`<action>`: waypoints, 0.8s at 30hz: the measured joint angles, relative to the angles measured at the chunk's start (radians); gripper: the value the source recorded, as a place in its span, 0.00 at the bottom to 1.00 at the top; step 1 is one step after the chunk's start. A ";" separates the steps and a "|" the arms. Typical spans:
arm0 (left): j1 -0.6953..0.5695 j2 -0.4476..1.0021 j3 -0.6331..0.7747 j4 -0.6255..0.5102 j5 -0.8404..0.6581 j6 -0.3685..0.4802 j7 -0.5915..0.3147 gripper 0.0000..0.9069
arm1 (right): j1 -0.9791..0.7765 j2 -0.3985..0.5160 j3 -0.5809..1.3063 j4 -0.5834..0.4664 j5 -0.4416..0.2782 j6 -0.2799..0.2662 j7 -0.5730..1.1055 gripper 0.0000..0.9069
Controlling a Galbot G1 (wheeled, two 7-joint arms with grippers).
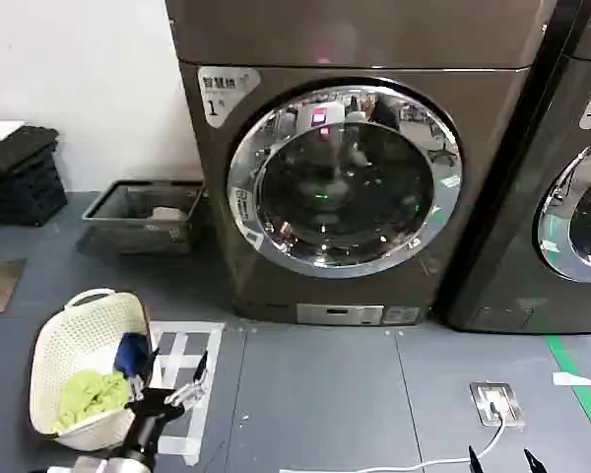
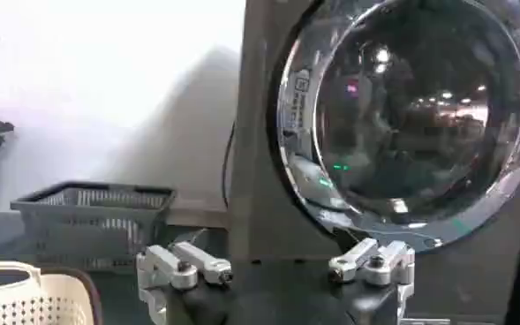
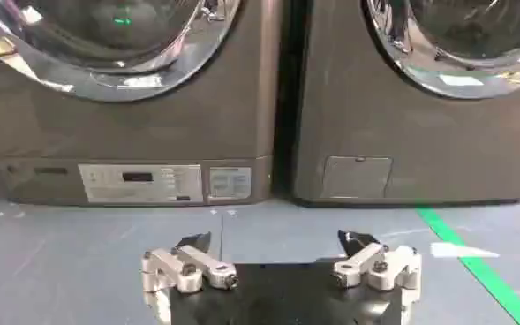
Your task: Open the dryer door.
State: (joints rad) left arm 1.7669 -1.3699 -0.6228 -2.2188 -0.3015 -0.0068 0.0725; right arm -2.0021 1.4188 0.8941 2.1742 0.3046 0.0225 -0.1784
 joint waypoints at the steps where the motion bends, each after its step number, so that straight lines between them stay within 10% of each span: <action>1: 0.000 0.000 0.001 0.000 0.001 0.000 0.000 1.00 | 0.005 -0.010 0.000 0.006 0.008 -0.002 -0.004 1.00; 24: 0.003 0.012 0.005 -0.033 0.022 0.016 0.004 1.00 | 0.293 -0.523 -0.149 0.052 0.222 -0.068 -0.048 1.00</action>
State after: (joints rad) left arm 1.7697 -1.3576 -0.6175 -2.2518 -0.2791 0.0091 0.0762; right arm -1.7093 0.8953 0.7448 2.2259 0.5266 -0.0457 -0.2266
